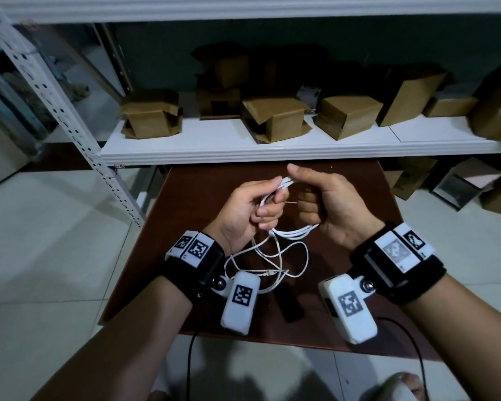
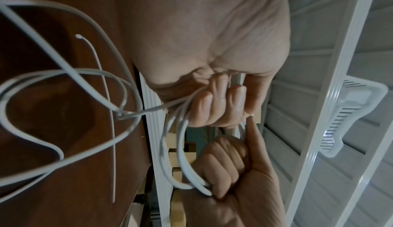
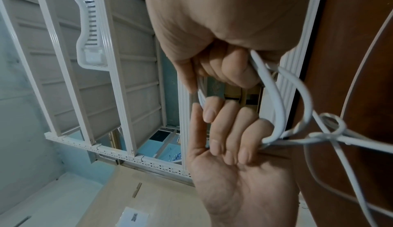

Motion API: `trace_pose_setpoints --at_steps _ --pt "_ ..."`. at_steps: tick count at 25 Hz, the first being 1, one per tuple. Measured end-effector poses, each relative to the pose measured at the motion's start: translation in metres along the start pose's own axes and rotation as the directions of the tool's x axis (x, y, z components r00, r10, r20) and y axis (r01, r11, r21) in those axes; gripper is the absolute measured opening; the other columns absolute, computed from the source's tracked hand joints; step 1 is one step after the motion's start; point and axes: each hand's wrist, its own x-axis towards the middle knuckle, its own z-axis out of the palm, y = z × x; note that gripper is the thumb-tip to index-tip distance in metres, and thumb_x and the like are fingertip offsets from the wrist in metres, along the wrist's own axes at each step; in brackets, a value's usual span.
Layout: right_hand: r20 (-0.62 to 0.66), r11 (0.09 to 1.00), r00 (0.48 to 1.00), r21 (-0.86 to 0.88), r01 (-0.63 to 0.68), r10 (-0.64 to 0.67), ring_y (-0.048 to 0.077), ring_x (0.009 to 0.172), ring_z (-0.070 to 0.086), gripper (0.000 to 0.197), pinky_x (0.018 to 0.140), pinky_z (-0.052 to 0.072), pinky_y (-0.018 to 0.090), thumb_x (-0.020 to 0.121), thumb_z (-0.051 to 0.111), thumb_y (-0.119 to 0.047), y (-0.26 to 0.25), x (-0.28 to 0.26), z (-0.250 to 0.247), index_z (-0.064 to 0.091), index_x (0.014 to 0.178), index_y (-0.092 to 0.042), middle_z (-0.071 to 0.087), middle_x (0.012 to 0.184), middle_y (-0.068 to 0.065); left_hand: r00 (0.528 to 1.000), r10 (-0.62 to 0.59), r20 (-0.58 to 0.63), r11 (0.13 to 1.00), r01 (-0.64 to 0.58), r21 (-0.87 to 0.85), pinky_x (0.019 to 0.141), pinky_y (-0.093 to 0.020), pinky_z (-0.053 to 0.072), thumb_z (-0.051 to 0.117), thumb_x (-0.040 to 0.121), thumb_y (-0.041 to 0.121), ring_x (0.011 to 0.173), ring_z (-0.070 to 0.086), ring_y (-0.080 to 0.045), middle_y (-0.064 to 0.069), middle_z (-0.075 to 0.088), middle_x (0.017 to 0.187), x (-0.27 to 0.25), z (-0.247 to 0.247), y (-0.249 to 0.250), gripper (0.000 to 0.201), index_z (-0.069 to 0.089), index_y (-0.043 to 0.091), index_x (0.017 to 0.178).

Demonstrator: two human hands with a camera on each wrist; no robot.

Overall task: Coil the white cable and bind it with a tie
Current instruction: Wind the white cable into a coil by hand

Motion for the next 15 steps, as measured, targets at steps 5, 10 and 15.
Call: trace_pose_setpoints --at_steps 5,10,15 --pt "-0.024 0.994 0.999 0.108 -0.021 0.024 0.008 0.042 0.009 0.046 0.039 0.008 0.024 0.094 0.069 -0.023 -0.001 0.002 -0.006 0.036 0.062 -0.026 0.012 0.055 -0.008 0.994 0.081 -0.077 0.996 -0.083 -0.034 0.044 -0.022 0.021 0.045 0.105 0.030 0.042 0.023 -0.004 0.008 0.031 0.050 0.003 0.008 -0.019 0.036 0.052 0.010 0.076" --pt "0.013 0.986 0.994 0.129 -0.107 0.106 0.014 0.049 0.002 0.046 0.053 0.006 0.030 0.092 0.059 -0.016 -0.003 0.004 -0.015 0.043 0.050 -0.024 0.022 0.047 -0.010 0.984 -0.047 -0.173 0.999 0.041 -0.036 0.052 -0.028 0.010 0.043 0.107 0.036 0.045 0.012 -0.007 0.011 0.024 0.048 0.002 0.002 0.000 0.043 0.053 0.007 0.077" --pt "0.037 0.988 0.994 0.117 -0.104 0.100 0.015 0.050 0.004 0.044 0.054 0.010 0.031 0.092 0.057 -0.016 -0.001 0.006 -0.009 0.045 0.050 -0.021 0.024 0.049 -0.007 0.962 -0.030 -0.273 0.997 0.048 0.062 0.047 -0.024 0.015 0.048 0.106 0.025 0.041 0.020 -0.005 0.010 0.024 0.048 0.001 -0.007 0.007 0.036 0.056 0.004 0.077"
